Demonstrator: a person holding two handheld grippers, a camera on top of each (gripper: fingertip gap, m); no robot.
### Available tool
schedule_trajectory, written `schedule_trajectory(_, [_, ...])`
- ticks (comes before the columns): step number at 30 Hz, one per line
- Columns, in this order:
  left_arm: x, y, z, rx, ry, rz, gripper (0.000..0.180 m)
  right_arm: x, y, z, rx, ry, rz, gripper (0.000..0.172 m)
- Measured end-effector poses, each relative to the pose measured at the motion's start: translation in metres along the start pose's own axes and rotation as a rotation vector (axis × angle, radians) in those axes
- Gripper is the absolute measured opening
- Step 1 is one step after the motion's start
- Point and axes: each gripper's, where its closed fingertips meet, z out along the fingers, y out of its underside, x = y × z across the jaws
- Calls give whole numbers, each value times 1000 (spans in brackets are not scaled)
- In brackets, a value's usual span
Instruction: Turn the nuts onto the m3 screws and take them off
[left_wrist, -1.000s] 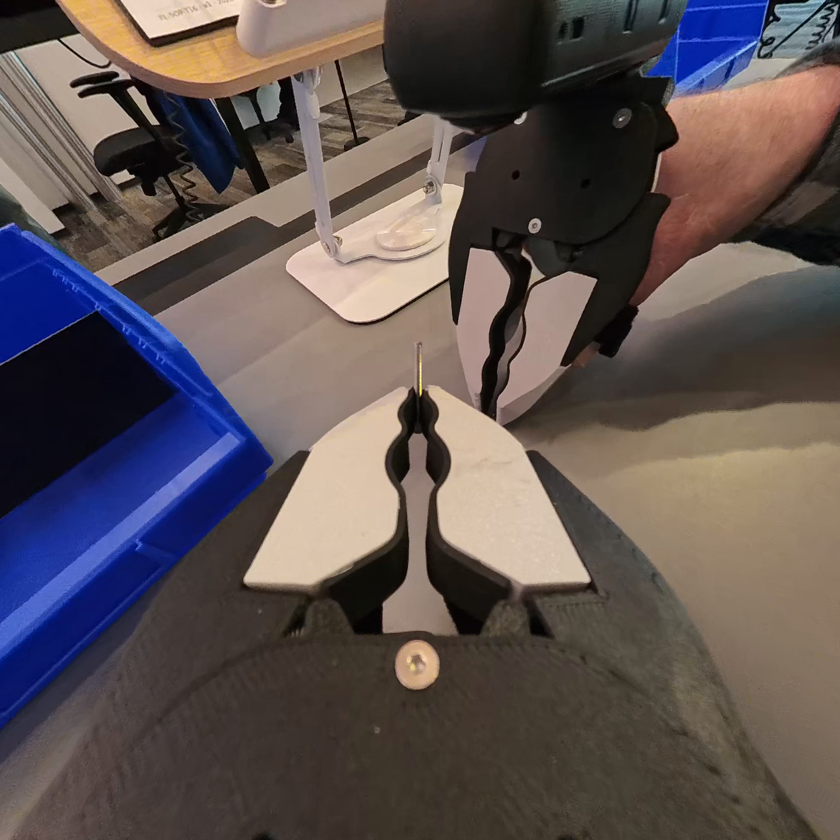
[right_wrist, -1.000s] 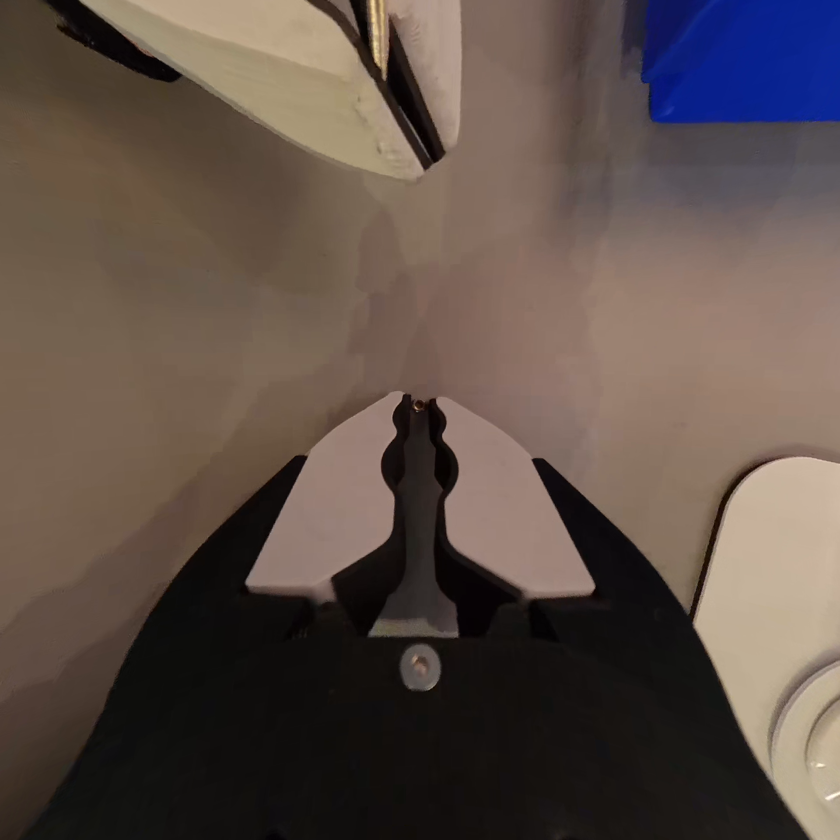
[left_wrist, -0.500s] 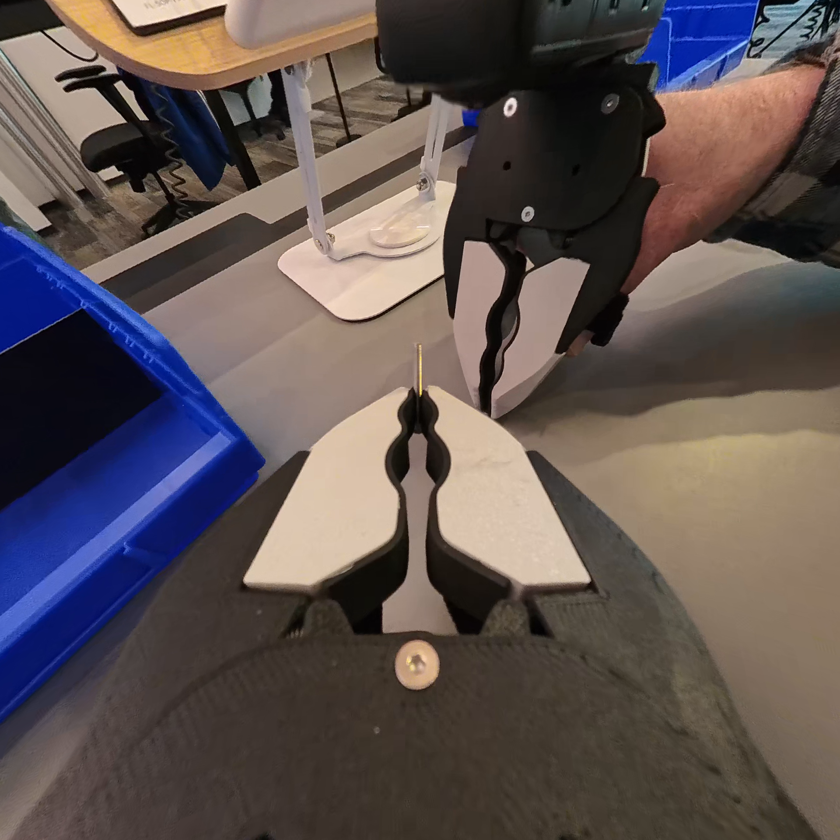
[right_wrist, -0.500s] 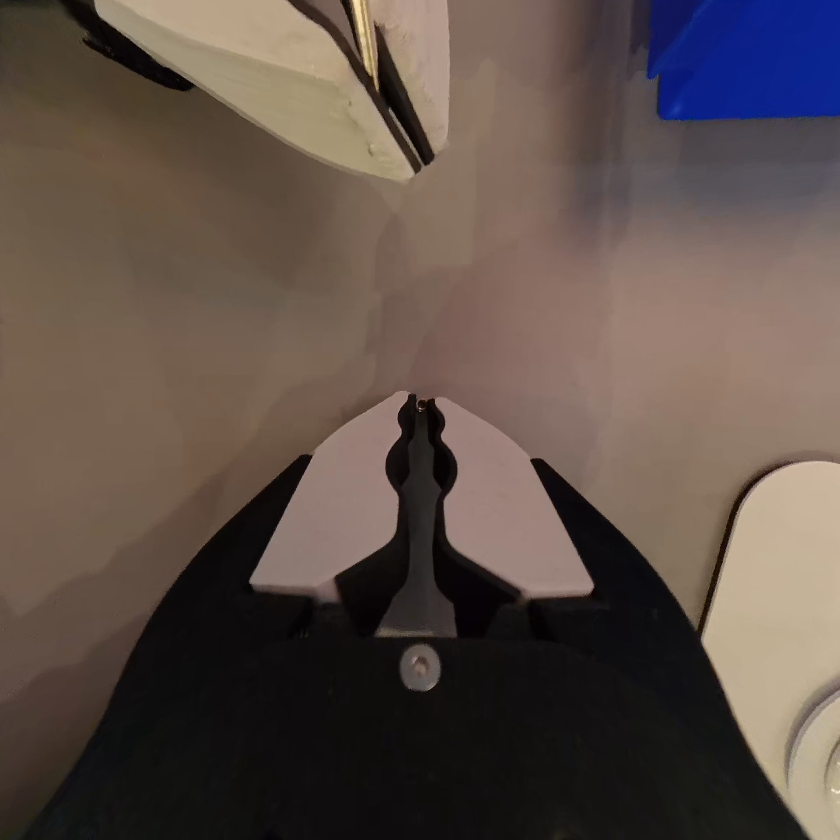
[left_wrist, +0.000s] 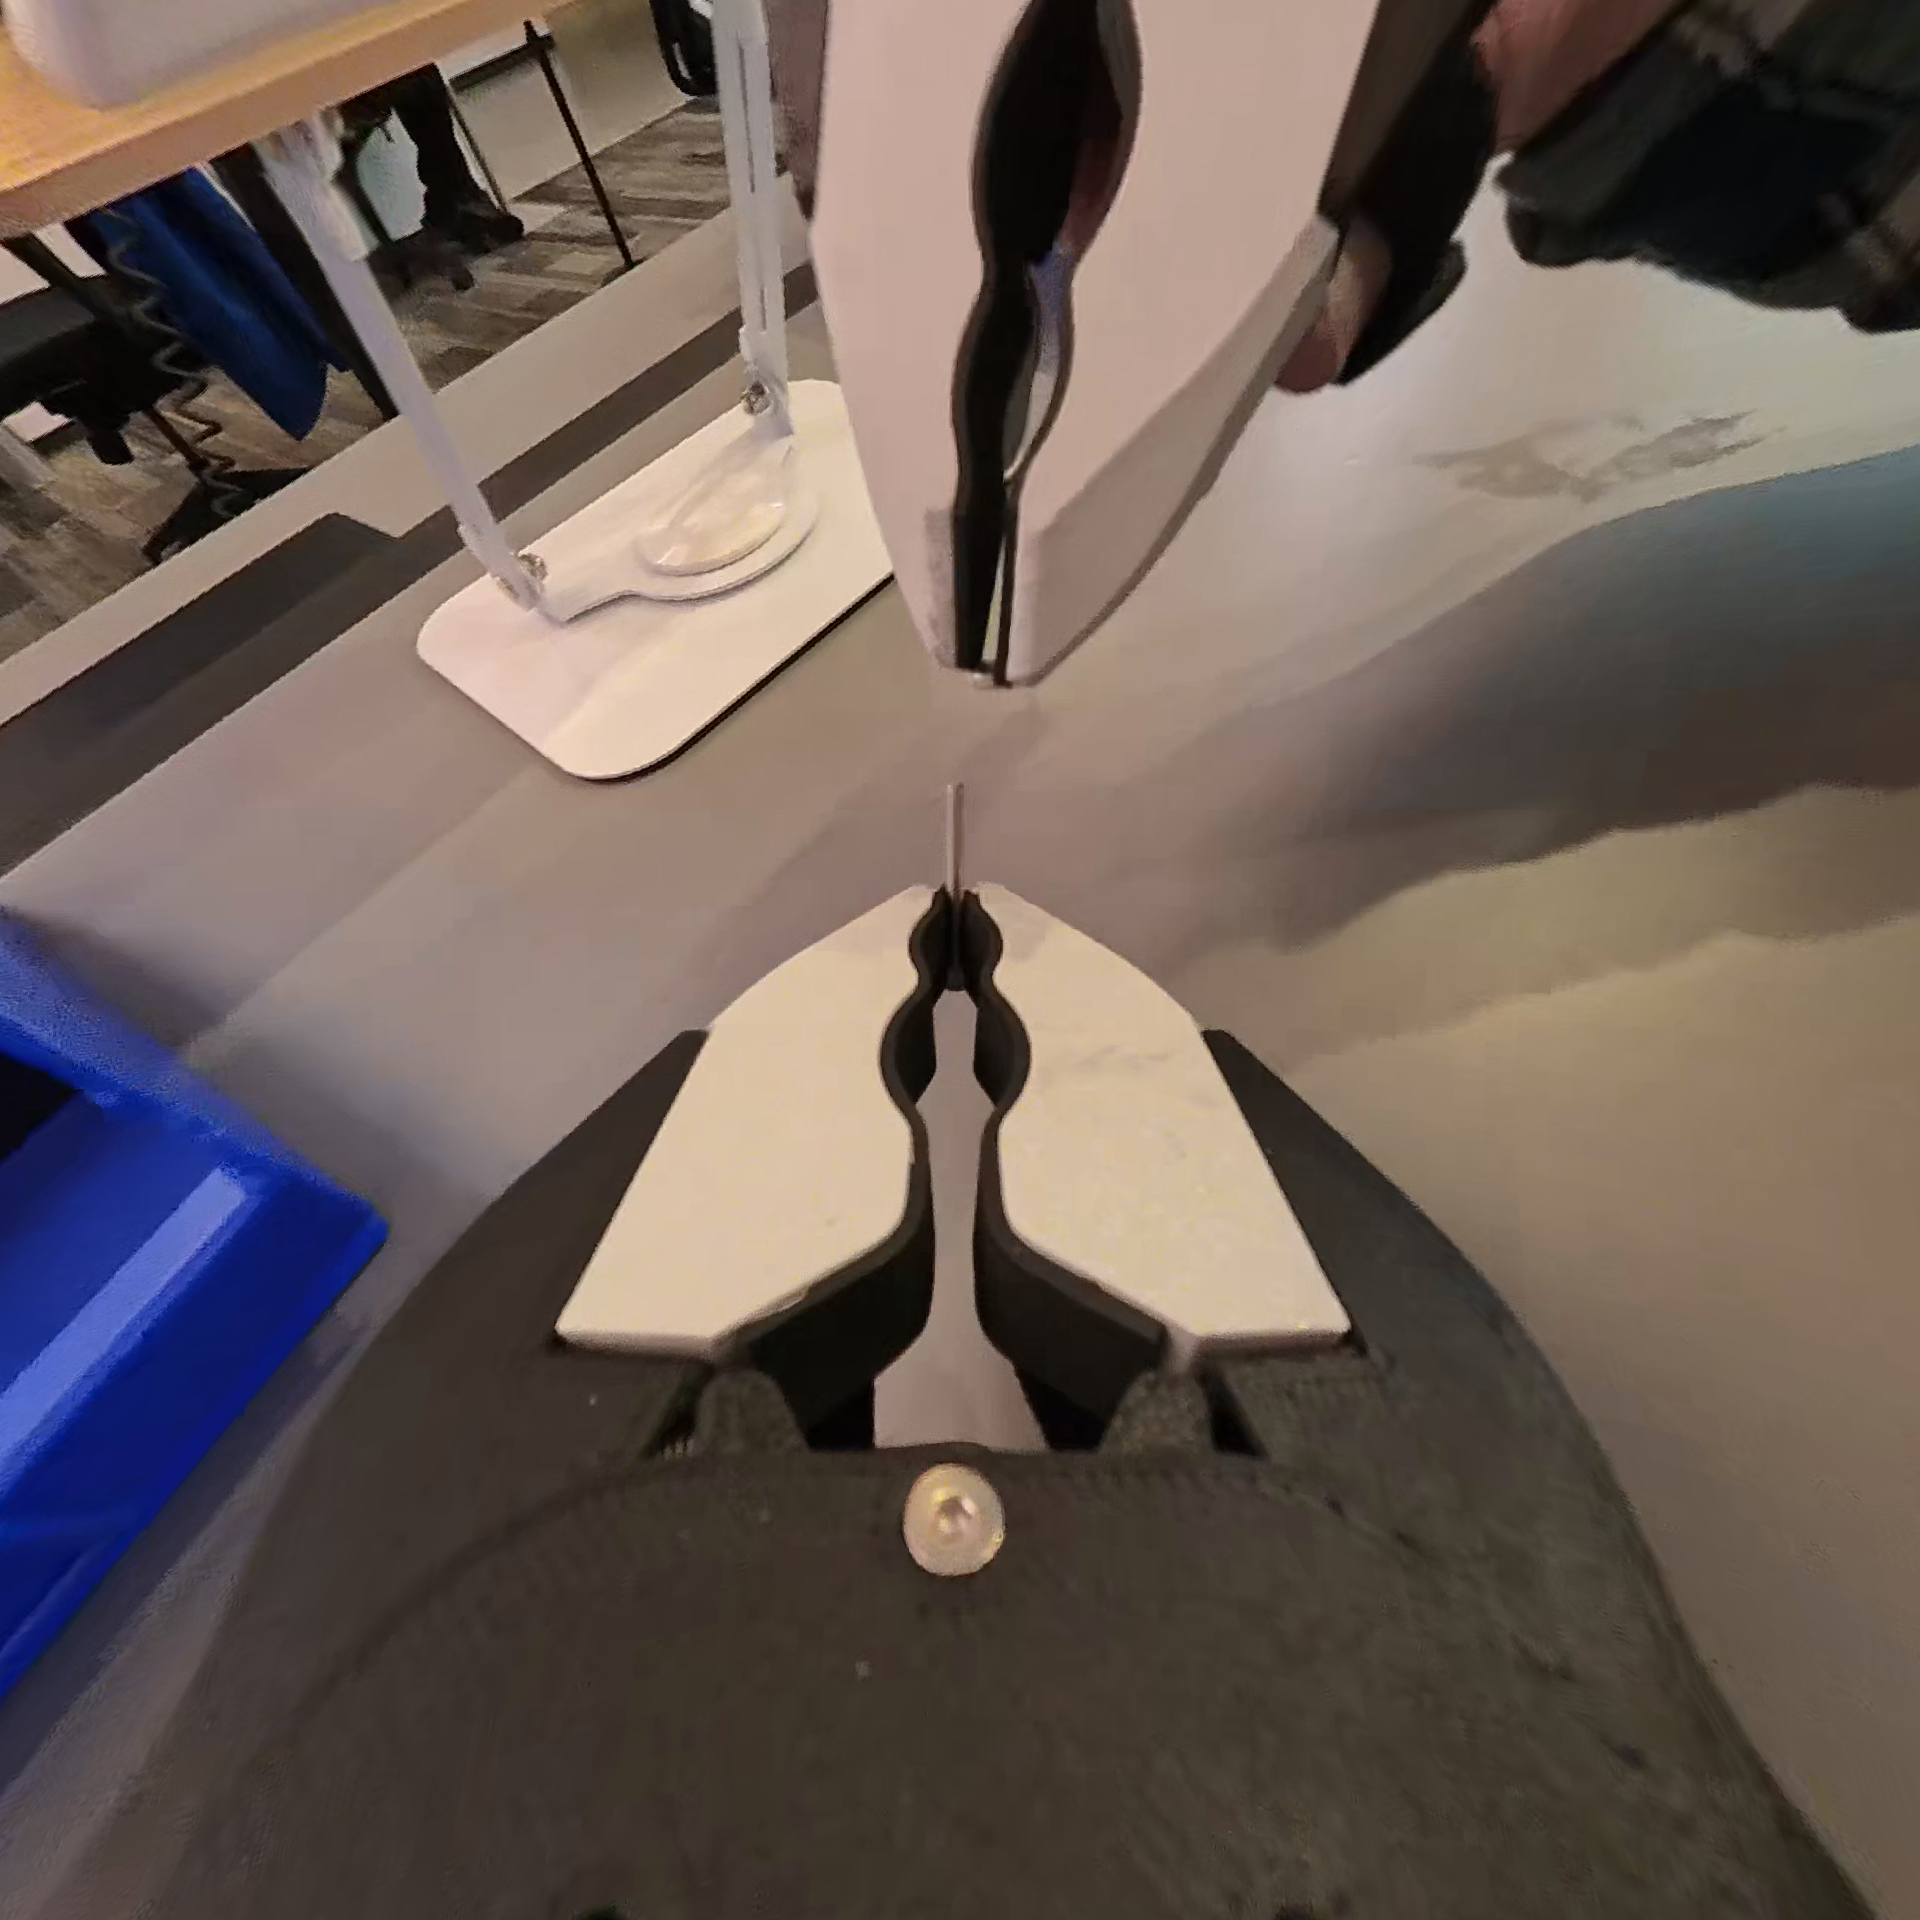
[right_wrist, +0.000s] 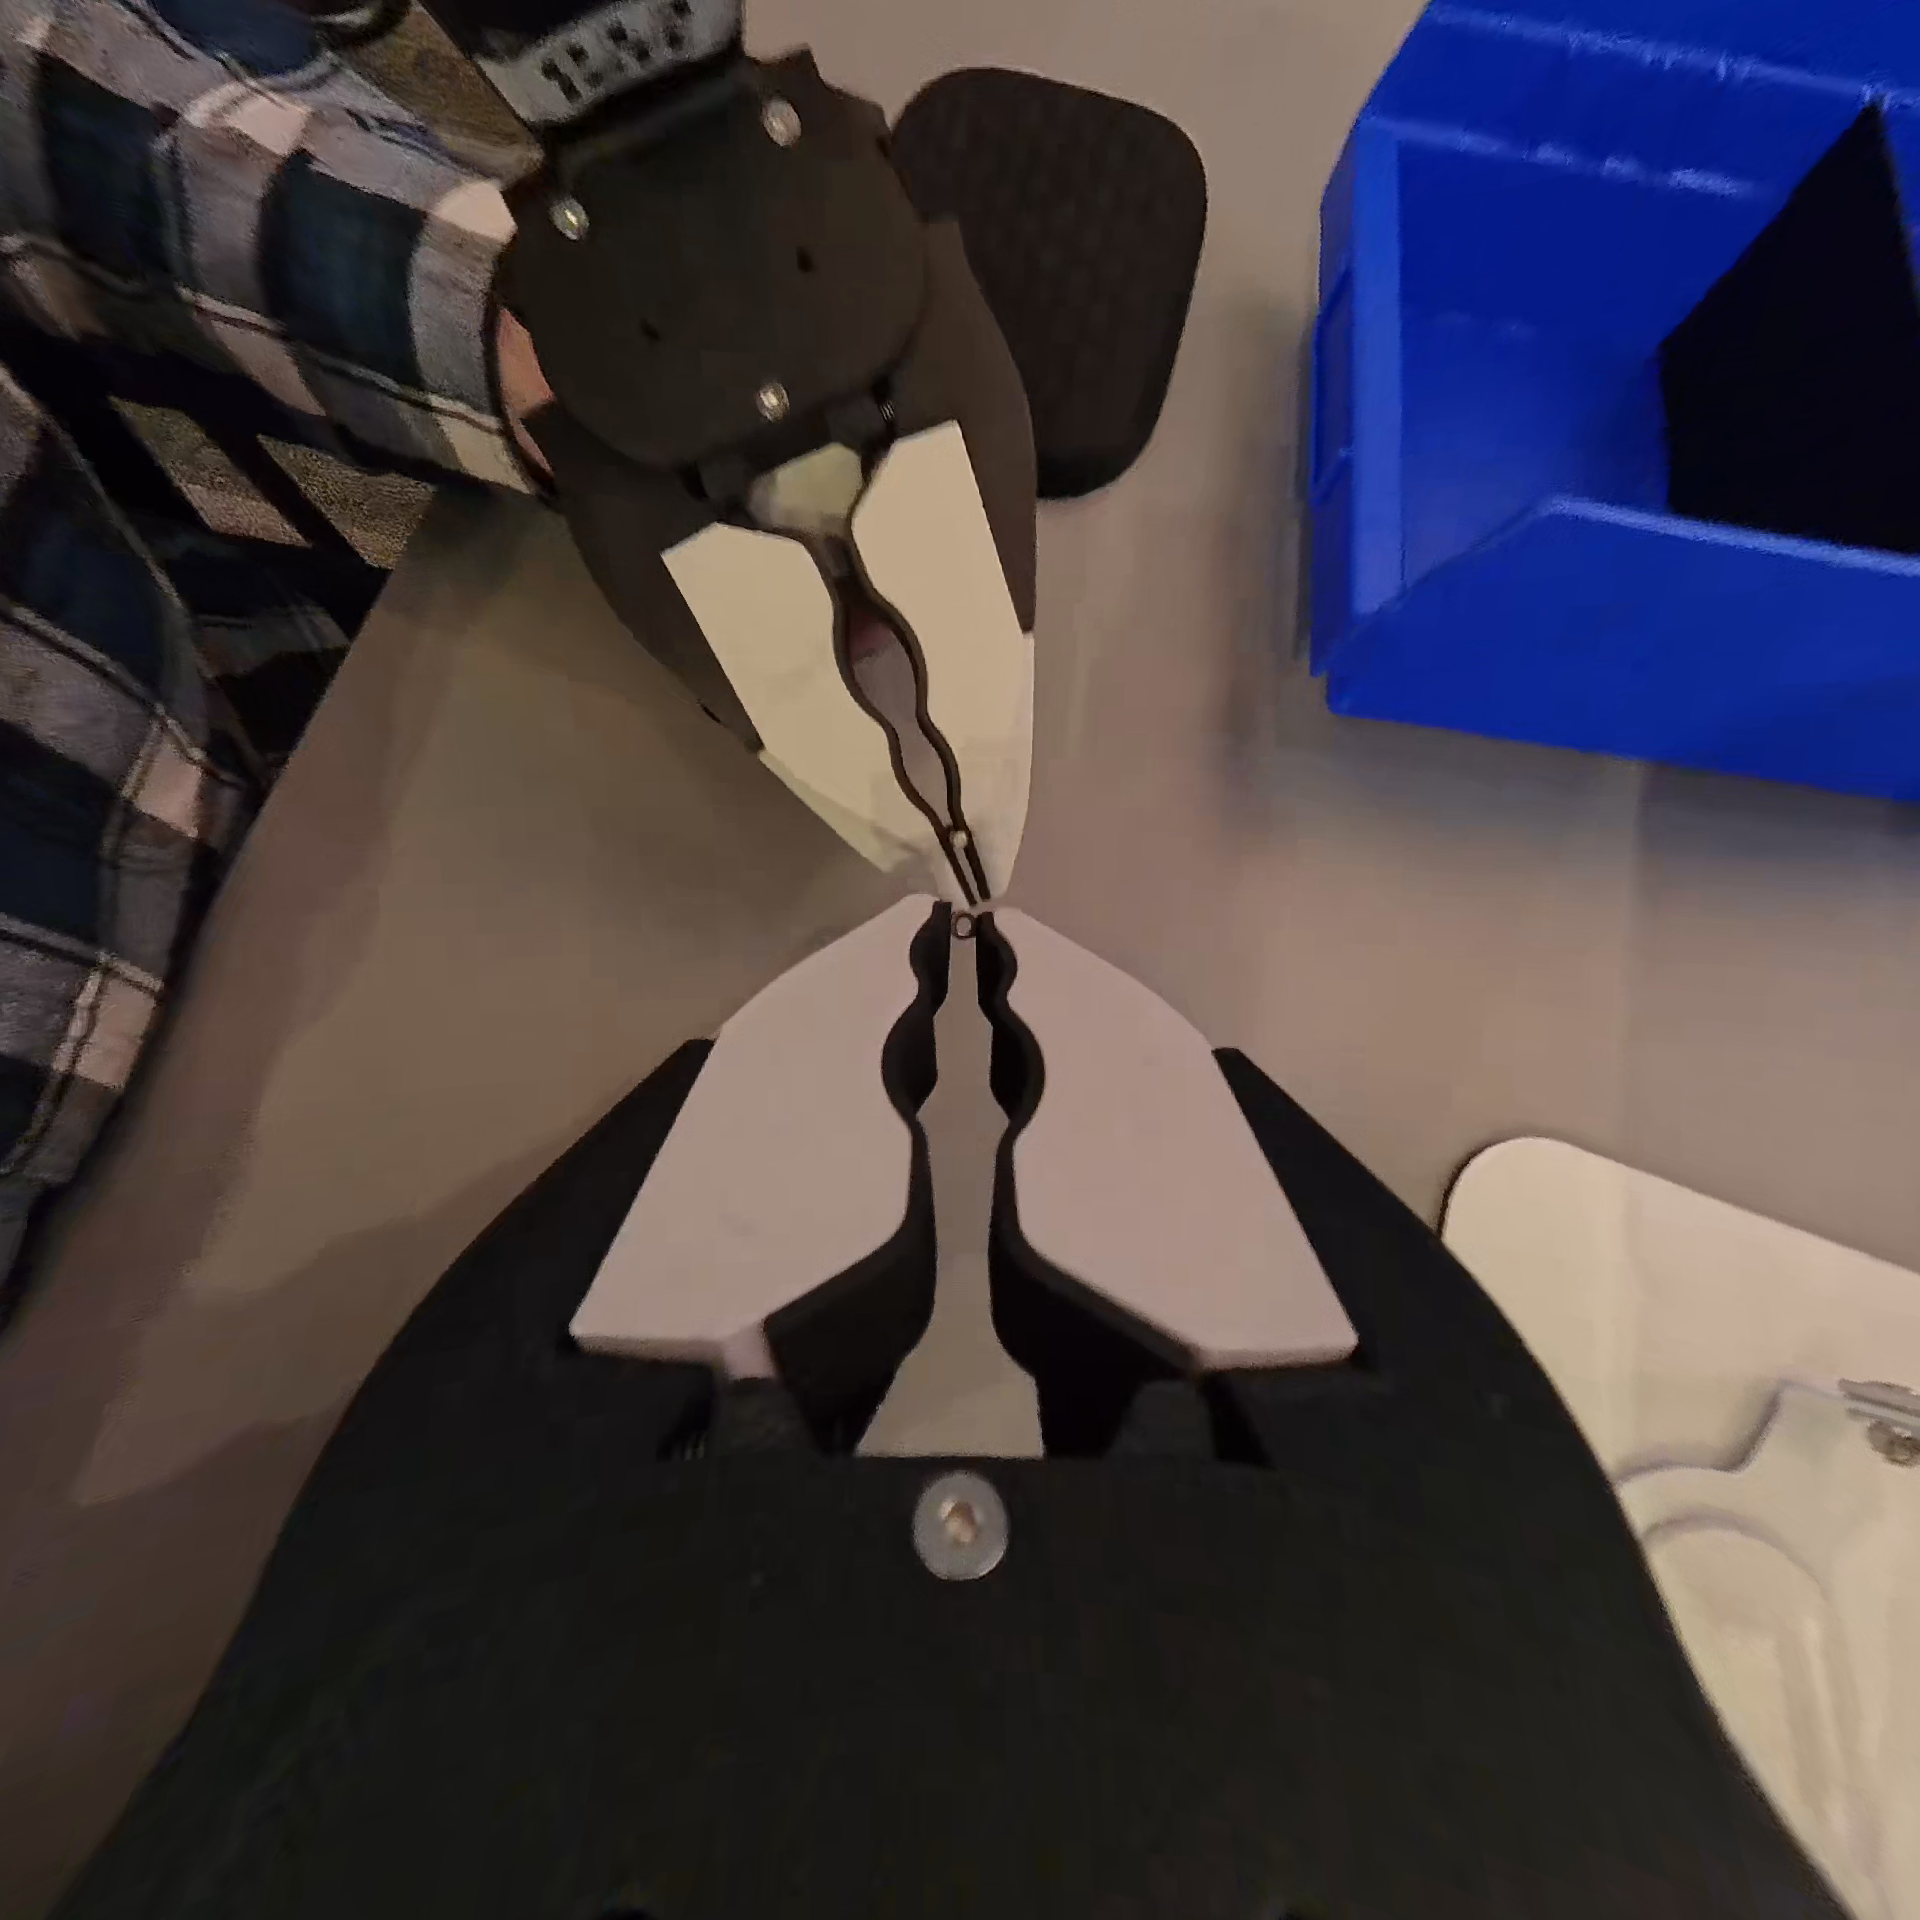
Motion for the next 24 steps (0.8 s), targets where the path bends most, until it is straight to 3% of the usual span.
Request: schedule_trajectory(24, [12,-6,1,13,35,19,1,-11,-6,6,41,-9,-77,5])
